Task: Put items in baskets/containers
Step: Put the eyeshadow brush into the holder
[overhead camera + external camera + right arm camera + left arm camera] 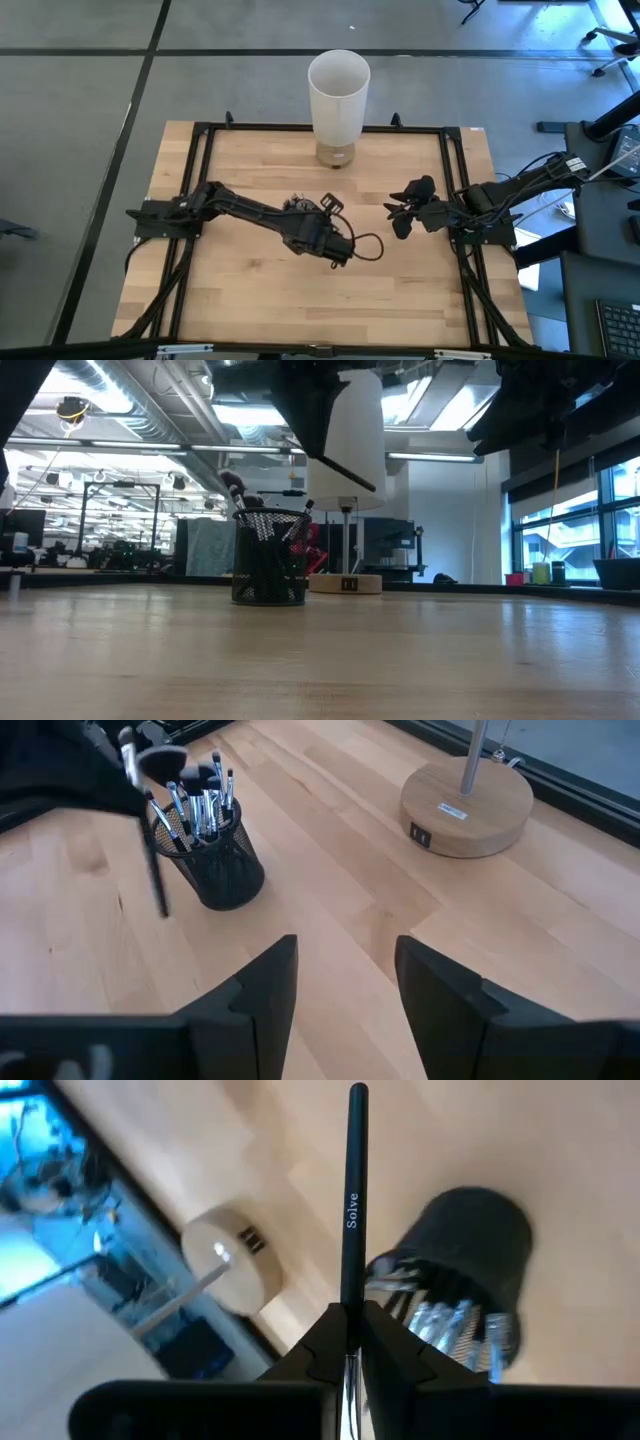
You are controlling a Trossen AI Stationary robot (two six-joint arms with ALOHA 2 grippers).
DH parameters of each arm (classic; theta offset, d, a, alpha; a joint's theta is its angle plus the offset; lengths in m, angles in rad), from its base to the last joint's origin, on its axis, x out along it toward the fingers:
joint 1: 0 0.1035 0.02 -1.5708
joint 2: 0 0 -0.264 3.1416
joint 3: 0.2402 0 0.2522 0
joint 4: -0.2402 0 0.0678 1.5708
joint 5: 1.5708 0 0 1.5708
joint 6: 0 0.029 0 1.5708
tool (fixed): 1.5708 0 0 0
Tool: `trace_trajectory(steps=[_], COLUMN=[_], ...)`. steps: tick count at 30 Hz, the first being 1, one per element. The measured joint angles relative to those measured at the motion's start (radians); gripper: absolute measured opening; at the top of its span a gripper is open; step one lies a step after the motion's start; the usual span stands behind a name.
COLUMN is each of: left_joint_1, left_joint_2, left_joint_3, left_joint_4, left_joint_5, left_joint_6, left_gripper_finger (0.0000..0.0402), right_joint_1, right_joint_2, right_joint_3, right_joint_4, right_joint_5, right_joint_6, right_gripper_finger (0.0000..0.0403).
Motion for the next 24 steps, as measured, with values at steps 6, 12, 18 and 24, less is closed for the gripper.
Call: trace_trajectory(steps=[6, 12, 18, 24], left_joint_1=[-0.026, -0.025, -0.024, -0.021], left_joint_2=[0.0, -0.051, -0.111, -0.131], left_joint_3=[0.0, 0.003, 0.003, 0.003], left_joint_4=[-0.082, -0.073, -0.073, -0.073], left_joint_5=[-0.068, -0.158, -0.286, -0.28], left_joint_6=[0.064, 0.067, 0.069, 0.146], left_gripper_finger=[0.0018, 0.0018, 0.0018, 0.0018], right_joint_1=[0.0, 0.0, 0.0, 0.0], right_joint_2=[0.0, 0.0, 0.0, 0.0], right_joint_3=[0.0, 0.0, 0.0, 0.0], right_joint_4=[0.009, 0.012, 0.011, 0.011], right_joint_5=[0.0, -0.001, -0.007, -0.008], right_joint_6=[0.0, -0.003, -0.004, -0.004], right_gripper_finger=[0.017, 0.017, 0.017, 0.017])
